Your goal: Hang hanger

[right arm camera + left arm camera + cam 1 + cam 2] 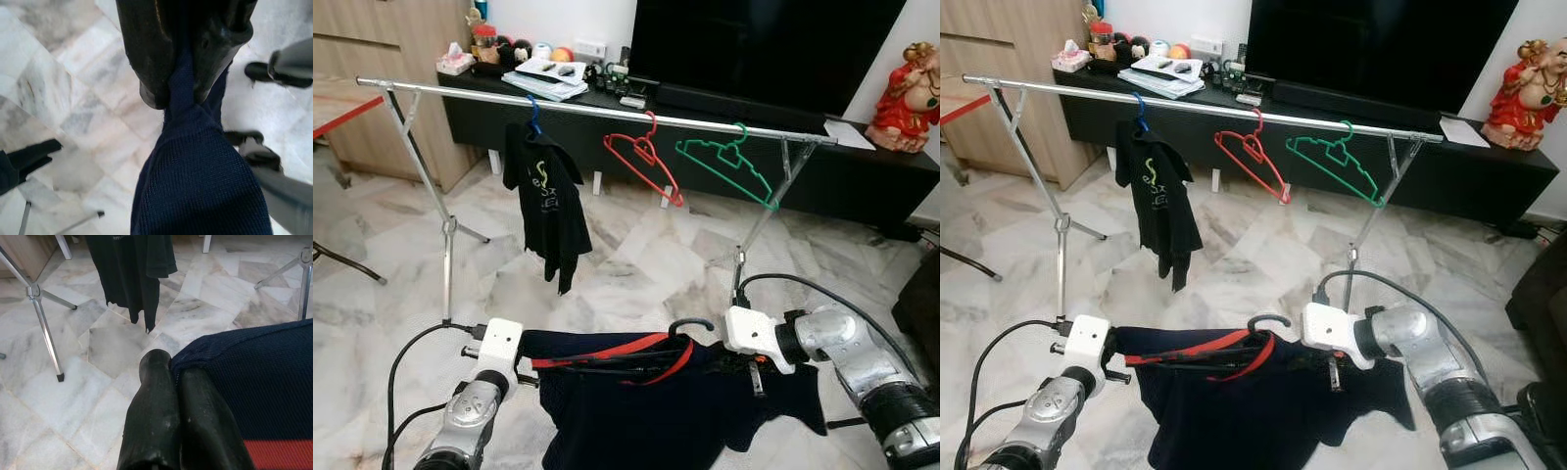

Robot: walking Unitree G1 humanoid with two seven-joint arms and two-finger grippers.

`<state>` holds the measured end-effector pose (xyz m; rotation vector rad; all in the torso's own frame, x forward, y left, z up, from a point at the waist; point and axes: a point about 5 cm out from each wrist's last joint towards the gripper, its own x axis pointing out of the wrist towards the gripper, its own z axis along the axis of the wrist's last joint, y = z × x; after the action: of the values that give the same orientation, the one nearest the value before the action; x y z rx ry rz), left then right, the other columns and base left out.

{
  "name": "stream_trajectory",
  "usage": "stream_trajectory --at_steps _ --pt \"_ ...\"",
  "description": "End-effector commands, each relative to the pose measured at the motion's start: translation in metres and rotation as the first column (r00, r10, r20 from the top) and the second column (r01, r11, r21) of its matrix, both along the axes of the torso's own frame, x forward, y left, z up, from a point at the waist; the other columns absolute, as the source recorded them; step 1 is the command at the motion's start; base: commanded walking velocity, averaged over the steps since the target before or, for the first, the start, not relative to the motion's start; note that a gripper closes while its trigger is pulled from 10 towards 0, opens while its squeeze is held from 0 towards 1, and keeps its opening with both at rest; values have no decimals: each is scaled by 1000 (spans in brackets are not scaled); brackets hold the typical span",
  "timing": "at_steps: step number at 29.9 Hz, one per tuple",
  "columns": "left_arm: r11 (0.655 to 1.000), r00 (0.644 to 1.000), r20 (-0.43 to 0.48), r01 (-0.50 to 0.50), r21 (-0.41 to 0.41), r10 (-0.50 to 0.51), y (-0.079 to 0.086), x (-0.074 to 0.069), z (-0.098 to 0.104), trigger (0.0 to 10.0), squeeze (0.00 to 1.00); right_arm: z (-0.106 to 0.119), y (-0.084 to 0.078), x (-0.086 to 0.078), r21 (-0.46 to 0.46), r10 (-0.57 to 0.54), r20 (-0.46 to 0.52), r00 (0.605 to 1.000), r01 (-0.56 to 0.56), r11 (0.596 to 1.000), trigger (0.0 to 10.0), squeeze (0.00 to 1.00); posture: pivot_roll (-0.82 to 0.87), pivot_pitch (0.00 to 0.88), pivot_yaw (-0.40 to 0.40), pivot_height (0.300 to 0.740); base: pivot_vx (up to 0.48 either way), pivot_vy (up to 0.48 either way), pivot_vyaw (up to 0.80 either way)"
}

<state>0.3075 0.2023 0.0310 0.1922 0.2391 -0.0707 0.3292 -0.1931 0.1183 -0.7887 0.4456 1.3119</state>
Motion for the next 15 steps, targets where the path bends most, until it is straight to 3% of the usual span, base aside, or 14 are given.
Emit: stream_trajectory --at_steps 1,8,15 --pt "1000 1000 -4 -19 -9 18 3 -1 -1 0 0 6 -7 6 -45 -28 49 998 31 999 0 0 90 58 -99 740 0 0 0" --pt "1000 1000 3 -18 -5 18 5 0 2 0 0 -1 -3 11 -91 -66 119 991 77 993 0 0 92 60 -99 740 0 0 0" --pt "999 998 51 31 -15 -30 2 9 15 0 0 -18 7 6 -75 -82 105 991 90 993 0 0 98 61 -101 740 0 0 0"
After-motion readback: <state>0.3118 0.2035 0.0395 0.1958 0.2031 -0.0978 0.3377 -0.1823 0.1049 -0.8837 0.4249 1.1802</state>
